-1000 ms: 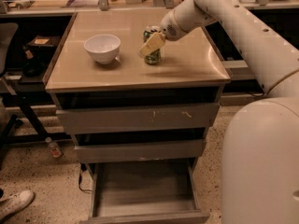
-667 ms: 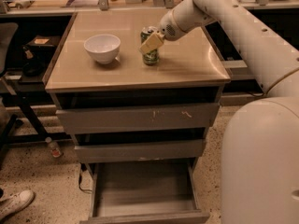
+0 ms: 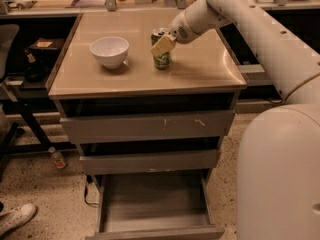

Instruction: Place green can into bottom drawer

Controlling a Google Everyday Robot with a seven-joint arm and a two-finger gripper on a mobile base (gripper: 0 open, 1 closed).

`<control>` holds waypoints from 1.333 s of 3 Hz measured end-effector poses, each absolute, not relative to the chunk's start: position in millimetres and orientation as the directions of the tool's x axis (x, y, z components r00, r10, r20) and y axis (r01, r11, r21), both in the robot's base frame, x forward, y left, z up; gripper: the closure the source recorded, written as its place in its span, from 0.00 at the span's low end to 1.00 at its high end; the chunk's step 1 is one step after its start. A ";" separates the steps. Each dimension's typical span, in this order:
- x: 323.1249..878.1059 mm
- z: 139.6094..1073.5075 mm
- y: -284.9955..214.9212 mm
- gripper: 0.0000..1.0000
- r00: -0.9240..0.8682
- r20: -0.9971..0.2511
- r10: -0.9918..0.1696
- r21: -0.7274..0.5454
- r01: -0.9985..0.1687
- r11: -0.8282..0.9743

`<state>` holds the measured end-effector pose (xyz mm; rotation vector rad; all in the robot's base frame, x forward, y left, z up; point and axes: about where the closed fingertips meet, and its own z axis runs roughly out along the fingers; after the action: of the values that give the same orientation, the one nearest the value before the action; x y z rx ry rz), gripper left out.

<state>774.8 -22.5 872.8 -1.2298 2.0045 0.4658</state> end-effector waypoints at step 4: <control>654.6 863.9 -73.9 1.00 -0.407 -0.658 -0.634 -0.070 -0.805 0.589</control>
Offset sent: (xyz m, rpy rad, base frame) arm -0.0747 -0.0393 0.0108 -0.0806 -0.0146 -0.1102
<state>654.6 -73.9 863.9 -1.1360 2.1686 0.3397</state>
